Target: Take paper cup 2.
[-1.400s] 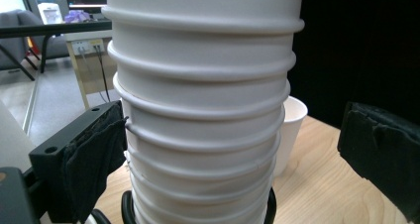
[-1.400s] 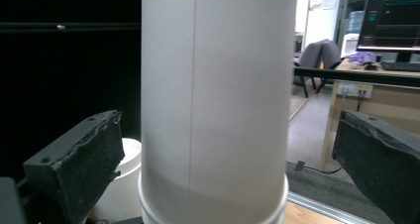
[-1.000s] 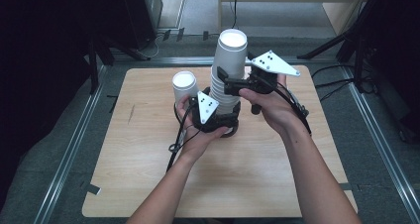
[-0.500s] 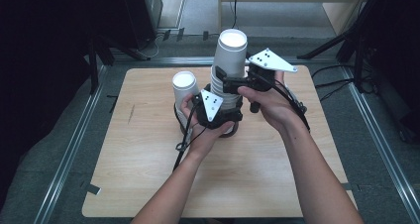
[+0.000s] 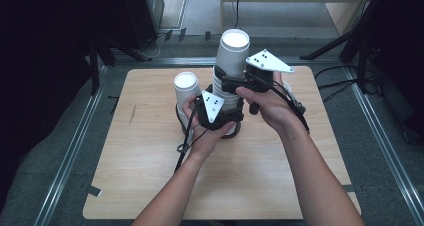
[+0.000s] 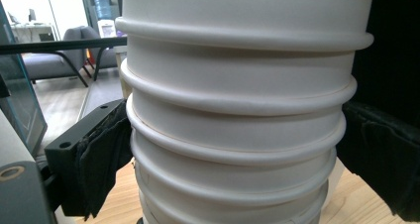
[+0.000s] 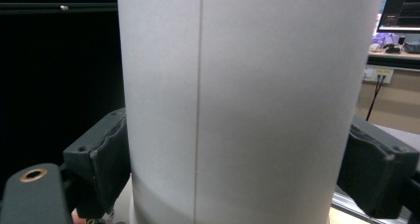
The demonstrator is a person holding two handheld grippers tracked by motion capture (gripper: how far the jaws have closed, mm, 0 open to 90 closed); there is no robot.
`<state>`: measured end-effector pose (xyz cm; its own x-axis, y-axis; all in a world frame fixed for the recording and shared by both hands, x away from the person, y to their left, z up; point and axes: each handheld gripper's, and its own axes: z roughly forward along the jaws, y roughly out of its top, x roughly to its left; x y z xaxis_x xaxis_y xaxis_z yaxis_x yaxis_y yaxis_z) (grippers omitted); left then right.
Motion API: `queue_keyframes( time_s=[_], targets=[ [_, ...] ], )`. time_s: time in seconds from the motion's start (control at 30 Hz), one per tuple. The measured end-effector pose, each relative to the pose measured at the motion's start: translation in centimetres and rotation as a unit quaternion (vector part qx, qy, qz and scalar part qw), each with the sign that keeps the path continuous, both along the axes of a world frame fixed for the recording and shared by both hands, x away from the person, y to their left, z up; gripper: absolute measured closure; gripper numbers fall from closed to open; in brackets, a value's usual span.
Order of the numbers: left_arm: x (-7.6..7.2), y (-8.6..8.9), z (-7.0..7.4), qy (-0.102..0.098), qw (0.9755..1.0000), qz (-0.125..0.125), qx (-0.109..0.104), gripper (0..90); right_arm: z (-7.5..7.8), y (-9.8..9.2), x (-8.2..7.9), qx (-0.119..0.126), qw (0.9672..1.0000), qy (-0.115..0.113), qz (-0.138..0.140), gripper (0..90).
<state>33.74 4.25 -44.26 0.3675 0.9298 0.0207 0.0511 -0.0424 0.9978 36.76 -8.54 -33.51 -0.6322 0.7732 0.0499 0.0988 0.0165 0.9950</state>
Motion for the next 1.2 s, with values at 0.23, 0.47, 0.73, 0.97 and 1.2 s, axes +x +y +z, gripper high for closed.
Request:
queue_keyframes(
  time_s=[0.23,0.47,0.73,0.97,1.2],
  targets=[
    [0.0,0.0,0.0,0.000,1.0000,-0.001,0.001,3.4,0.4,0.0,-0.1,0.015,0.9999,-0.005,-0.004,12.5],
    [-0.1,0.1,0.0,0.001,1.0000,-0.003,0.000,3.7,0.3,0.1,0.0,0.017,0.9998,-0.002,-0.006,11.9],
    [-0.1,0.2,0.0,0.001,1.0000,-0.005,-0.001,3.8,-0.3,0.1,0.4,0.015,0.9996,0.023,-0.002,8.7],
    [-0.1,0.2,-0.1,0.000,1.0000,-0.005,-0.001,3.9,-0.9,0.2,0.6,0.003,0.9997,0.026,0.003,8.0],
    [-0.1,0.2,-0.1,0.000,1.0000,-0.006,0.000,3.9,-0.6,0.2,0.4,0.004,0.9998,0.017,0.001,10.4]
  ],
)
